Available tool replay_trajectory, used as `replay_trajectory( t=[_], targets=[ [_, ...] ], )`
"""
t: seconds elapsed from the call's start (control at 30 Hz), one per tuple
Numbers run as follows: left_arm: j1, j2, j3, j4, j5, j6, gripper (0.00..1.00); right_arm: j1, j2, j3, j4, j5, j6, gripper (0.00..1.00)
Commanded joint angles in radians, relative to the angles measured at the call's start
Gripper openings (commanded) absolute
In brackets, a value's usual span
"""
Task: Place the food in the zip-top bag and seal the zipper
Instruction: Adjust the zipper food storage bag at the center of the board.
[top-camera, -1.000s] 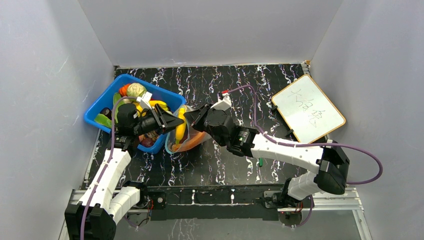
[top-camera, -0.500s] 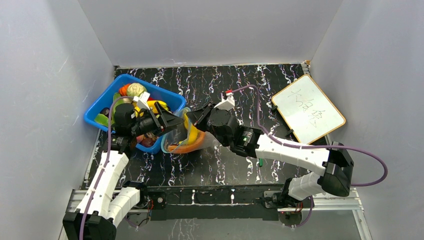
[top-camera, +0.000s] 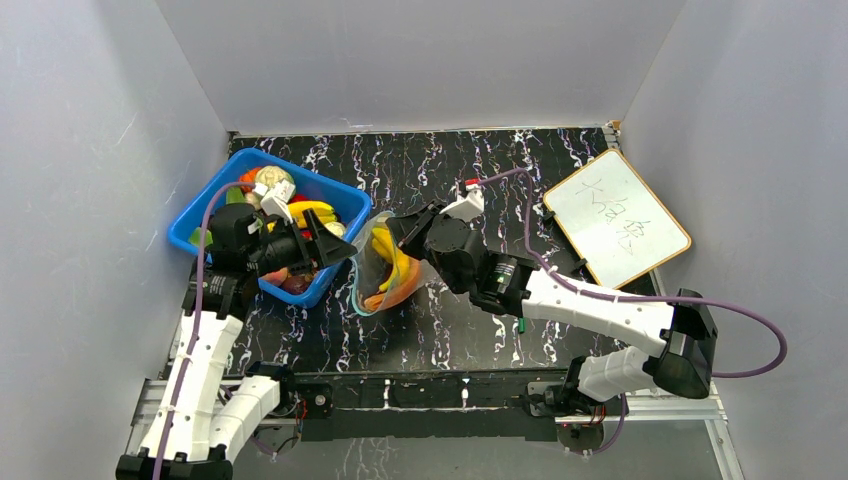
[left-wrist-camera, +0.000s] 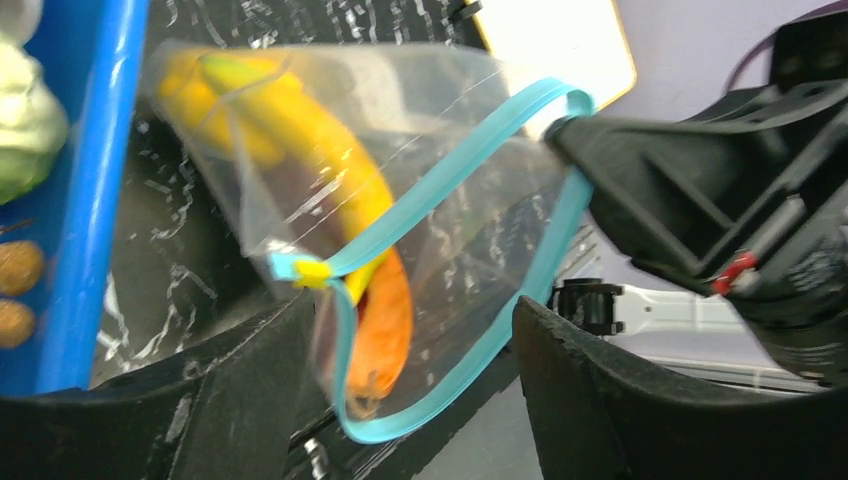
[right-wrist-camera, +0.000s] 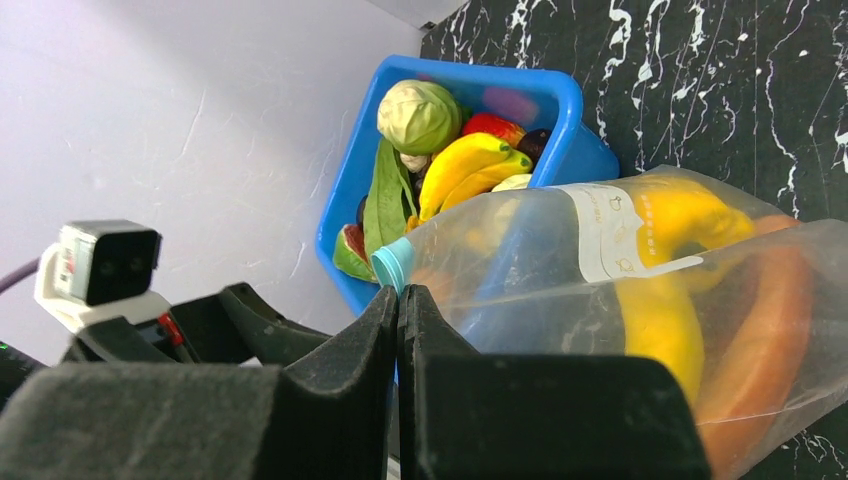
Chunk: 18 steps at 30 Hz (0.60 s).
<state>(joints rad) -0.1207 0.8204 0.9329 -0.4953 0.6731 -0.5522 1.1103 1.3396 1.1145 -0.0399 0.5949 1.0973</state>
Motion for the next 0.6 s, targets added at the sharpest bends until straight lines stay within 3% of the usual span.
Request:
replay_trajectory(
  t=[0.0,0.27,0.43,0.57],
  targets=[
    [0.0,-0.024,-0.019,-0.145,-0.049,0.106,0.65,-0.006,-0.048,0.014,0.057,0.038,-0.013,0.0],
    [0.0,-0.046,-0.152,-0.002,0.033,0.043,0.47,-0.006,-0.042,0.014,0.063,0.025,-0.004,0.0],
    [0.0,-0.023,-0.232,0.06,0.051,0.045,0.46,-0.006,-0.043,0.011,0.065,0.019,0.0,0.0],
    [0.0,-0.002,-0.26,0.122,0.073,0.011,0.37,-0.006,-0.043,0.005,0.065,-0.002,-0.004,0.0]
  ],
)
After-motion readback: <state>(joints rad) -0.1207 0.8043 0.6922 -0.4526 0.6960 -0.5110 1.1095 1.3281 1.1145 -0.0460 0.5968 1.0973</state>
